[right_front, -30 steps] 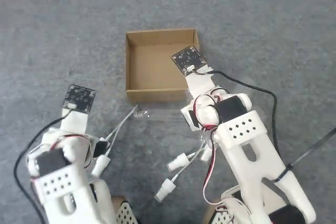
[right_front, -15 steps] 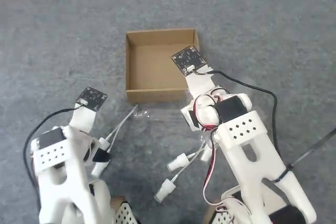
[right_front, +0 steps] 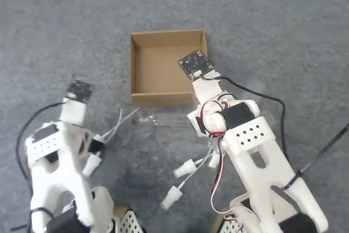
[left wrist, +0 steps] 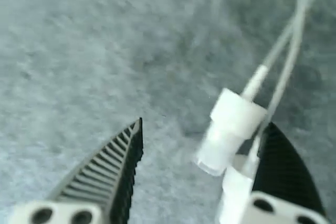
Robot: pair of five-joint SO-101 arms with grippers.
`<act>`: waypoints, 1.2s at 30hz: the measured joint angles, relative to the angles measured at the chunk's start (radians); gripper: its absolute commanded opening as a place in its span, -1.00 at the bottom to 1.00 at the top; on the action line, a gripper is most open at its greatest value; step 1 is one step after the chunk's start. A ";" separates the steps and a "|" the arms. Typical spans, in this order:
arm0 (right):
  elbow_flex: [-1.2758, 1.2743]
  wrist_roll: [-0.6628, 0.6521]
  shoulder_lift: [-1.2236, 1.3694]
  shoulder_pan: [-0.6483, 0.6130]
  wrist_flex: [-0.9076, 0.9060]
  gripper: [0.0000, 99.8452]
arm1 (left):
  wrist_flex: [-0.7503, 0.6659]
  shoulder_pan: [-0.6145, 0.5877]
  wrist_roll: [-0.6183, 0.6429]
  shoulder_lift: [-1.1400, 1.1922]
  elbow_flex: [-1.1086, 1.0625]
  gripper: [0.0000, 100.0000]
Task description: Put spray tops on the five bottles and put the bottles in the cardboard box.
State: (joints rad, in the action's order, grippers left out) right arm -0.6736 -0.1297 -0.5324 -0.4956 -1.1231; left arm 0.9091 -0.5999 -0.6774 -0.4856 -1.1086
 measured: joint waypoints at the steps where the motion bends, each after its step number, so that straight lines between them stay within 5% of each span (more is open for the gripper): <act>1: 0.000 0.000 0.000 0.000 0.003 -0.79 | -0.003 -0.006 0.006 0.002 0.018 -0.35; 13: 0.000 0.000 0.000 0.000 0.005 -0.79 | -0.046 -0.011 0.216 0.003 0.169 -0.35; 19: 0.000 0.000 0.000 0.000 0.005 -0.79 | 0.172 -0.011 0.308 0.003 0.272 -0.35; 27: 0.000 0.000 0.000 0.000 0.005 -0.79 | 0.488 0.029 0.617 0.003 0.358 -0.35; 36: 0.000 0.000 0.000 0.000 0.005 -0.79 | 0.499 0.187 1.008 0.003 0.285 -0.34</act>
State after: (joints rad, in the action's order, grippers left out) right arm -0.6736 -0.1297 -0.5324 -0.4956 -1.1185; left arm 1.4078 -0.4127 0.3307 -0.4826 -0.8232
